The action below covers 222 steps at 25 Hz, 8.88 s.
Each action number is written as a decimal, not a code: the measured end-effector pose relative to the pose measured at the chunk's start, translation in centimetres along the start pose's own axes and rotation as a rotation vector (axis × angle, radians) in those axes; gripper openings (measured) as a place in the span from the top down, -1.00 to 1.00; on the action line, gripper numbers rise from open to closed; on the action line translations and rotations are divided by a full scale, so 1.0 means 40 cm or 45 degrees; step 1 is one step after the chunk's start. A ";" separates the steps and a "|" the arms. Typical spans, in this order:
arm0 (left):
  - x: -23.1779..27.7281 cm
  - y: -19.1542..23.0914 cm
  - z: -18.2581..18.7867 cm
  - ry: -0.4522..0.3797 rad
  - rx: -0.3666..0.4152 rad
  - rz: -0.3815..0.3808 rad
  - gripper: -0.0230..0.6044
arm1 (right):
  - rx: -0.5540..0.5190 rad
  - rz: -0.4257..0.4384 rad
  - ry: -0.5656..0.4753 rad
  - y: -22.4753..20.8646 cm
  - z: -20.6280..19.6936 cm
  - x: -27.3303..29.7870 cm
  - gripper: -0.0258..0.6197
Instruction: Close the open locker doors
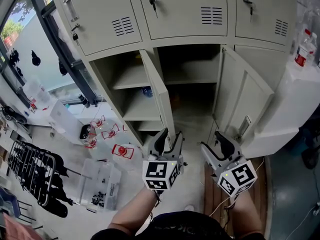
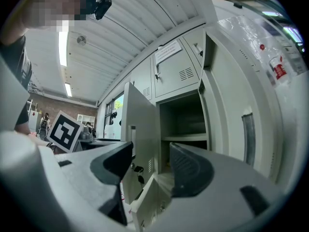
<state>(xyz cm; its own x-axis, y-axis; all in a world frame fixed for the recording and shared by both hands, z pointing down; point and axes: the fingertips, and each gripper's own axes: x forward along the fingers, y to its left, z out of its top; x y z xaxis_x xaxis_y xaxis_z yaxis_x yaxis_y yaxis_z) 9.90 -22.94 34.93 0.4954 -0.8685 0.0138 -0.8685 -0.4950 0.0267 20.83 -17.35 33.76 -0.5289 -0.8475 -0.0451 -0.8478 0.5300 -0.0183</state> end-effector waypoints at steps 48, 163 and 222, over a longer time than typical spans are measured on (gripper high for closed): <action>-0.194 0.508 0.017 -0.012 0.006 0.341 0.54 | 0.006 0.242 0.006 0.251 -0.007 0.377 0.20; 0.071 0.124 0.061 -0.059 0.055 -0.811 0.07 | 0.026 -1.007 0.009 0.042 0.020 -0.001 0.20; 0.109 -0.133 0.022 0.020 0.025 -0.769 0.08 | 0.055 -0.745 -0.007 -0.172 -0.011 -0.128 0.63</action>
<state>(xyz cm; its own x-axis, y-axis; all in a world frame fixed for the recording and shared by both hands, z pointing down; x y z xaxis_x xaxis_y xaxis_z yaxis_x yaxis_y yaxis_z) 16.69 -24.11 33.97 0.9013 -0.4329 0.0167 -0.4332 -0.9012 0.0163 29.38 -16.66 34.56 0.0266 -0.9994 -0.0205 -0.9963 -0.0249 -0.0825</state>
